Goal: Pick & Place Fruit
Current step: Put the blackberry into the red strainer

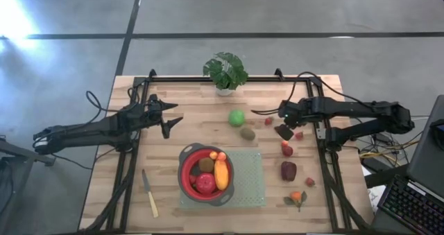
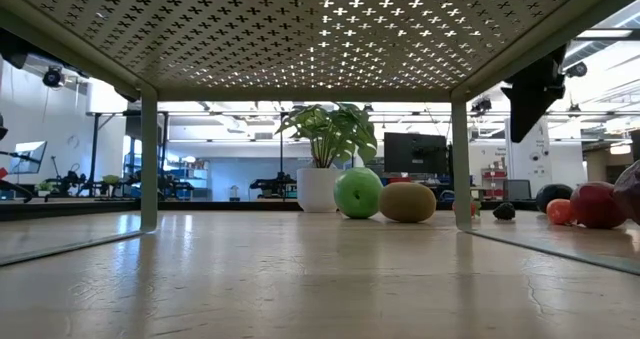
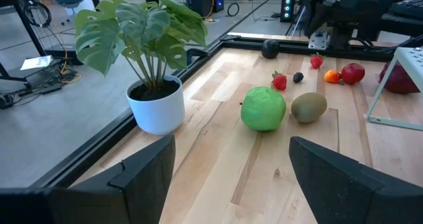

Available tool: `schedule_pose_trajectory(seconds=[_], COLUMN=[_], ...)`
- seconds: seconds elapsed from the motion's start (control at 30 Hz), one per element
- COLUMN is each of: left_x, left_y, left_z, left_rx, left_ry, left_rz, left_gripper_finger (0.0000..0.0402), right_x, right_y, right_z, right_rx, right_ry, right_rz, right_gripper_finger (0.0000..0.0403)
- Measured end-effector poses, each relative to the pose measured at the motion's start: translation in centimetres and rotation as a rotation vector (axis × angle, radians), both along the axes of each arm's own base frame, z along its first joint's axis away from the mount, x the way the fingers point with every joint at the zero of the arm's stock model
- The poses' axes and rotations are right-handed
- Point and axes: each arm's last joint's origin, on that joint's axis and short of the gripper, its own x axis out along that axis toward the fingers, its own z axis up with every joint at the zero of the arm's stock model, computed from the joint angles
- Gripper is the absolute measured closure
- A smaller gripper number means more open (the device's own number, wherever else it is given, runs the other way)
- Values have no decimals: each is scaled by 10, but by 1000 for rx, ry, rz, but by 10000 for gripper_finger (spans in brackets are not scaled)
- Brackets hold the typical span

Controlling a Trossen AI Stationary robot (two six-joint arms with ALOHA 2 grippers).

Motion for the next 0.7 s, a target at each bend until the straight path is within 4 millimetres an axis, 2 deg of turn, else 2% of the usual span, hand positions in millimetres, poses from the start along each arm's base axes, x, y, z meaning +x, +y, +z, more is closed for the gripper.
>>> schedule_pose_trajectory(seconds=[0.53,0.7], left_x=[0,0], left_y=[0,0], left_z=[0,0], left_rx=[0,0], left_ry=[0,0], left_rz=[0,0], left_gripper_finger=[101,101], right_x=[19,22], right_y=[-4,-5], right_z=[-27,-32], right_rx=[-3,-1], right_ry=[23,51], right_rz=[-25,-16], right_gripper_finger=[394,374])
